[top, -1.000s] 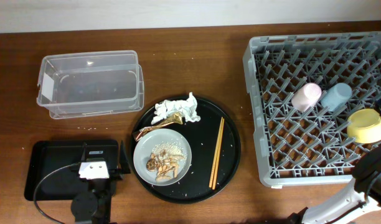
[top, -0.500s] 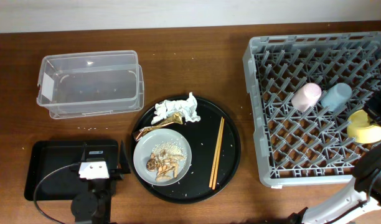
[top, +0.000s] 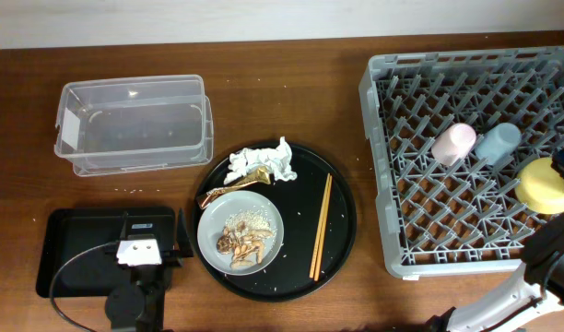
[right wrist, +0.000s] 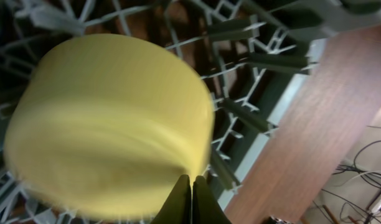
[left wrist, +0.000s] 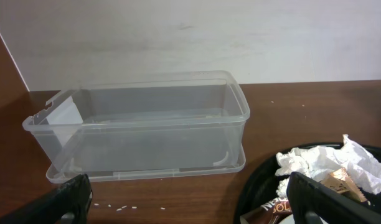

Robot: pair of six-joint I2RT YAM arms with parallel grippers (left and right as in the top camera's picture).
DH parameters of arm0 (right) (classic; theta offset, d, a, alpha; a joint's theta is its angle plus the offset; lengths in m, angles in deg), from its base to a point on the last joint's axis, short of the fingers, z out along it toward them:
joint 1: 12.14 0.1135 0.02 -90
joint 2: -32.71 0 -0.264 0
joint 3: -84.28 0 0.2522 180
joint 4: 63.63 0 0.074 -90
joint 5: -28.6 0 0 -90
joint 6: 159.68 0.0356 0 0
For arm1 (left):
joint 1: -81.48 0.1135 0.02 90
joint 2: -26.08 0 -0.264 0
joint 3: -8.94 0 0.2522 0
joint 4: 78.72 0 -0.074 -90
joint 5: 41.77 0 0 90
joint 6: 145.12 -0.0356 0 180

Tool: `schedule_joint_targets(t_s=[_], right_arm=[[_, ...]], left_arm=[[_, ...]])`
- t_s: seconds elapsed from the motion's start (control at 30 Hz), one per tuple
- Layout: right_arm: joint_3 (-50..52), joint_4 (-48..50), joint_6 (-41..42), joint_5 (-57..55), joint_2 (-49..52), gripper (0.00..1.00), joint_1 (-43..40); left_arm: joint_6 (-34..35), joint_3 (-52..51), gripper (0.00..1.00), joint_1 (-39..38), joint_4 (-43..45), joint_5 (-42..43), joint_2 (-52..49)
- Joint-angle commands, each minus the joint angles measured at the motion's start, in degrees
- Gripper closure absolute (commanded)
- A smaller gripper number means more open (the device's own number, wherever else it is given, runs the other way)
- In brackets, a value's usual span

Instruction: Sort waste into correct bins and load items into the dishwasher rack

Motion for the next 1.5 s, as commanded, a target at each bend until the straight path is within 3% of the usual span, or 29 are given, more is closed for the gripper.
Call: schedule_joint_targets(t_s=[0.0, 0.23, 0.5, 0.67, 0.77, 0.8, 0.83, 0.87, 0.9, 0.93, 1.03, 1.3, 1.33, 1.47], right_arm=[[-1.6, -0.6, 1.2, -4.3, 0.3, 0.96, -0.4], [-2.0, -1.3, 1.3, -2.4, 0.2, 0.96, -0.4], [-11.0, -3.9, -2.6, 13.4, -3.6, 0.96, 1.3], [-14.3, -2.3, -6.7, 29.4, -13.3, 0.96, 9.0], [-14.3, -2.5, -7.1, 32.5, -17.4, 0.92, 16.2], [-14.3, -2.8, -7.1, 32.5, -18.3, 0.87, 19.2], [-14.3, -3.0, -7.6, 32.5, -18.8, 0.74, 22.1], [-14.3, -3.3, -8.2, 32.5, -19.1, 0.53, 25.9], [-14.2, -3.5, -8.2, 32.2, -19.0, 0.16, 29.7], [-14.1, -3.5, -8.2, 32.0, -18.6, 0.01, 33.0], [-13.2, -3.5, -8.2, 31.9, -15.5, 0.02, 44.3], [-13.2, -4.3, -8.2, 31.9, -4.4, 0.02, 60.9], [-13.2, -4.3, -8.2, 31.9, -2.8, 0.1, 62.5], [-13.2, -4.3, -8.2, 31.8, 2.5, 0.16, 67.4]], left_arm=[[-0.9, -0.3, 0.01, -0.2, -0.1, -0.2, 0.4], [-0.9, -0.3, 0.01, -0.2, -0.1, -0.2, 0.4], [-0.9, -0.3, 0.0, -0.2, -0.1, -0.2, 0.4], [-0.9, -0.3, 0.01, -0.2, -0.1, -0.2, 0.4], [-0.9, -0.3, 0.01, -0.2, -0.1, -0.2, 0.4], [-0.9, -0.3, 0.01, -0.2, -0.1, -0.2, 0.4], [-0.9, -0.3, 0.01, -0.2, -0.1, -0.2, 0.4], [-0.9, -0.3, 0.01, -0.2, -0.1, -0.2, 0.4], [-0.9, -0.3, 0.01, -0.2, -0.1, -0.2, 0.4], [-0.9, -0.3, 0.01, -0.2, -0.1, -0.2, 0.4], [-0.9, -0.3, 0.01, -0.2, -0.1, -0.2, 0.4], [-0.9, -0.3, 0.01, -0.2, -0.1, -0.2, 0.4], [-0.9, -0.3, 0.01, -0.2, -0.1, -0.2, 0.4], [-0.9, -0.3, 0.01, -0.2, -0.1, -0.2, 0.4]])
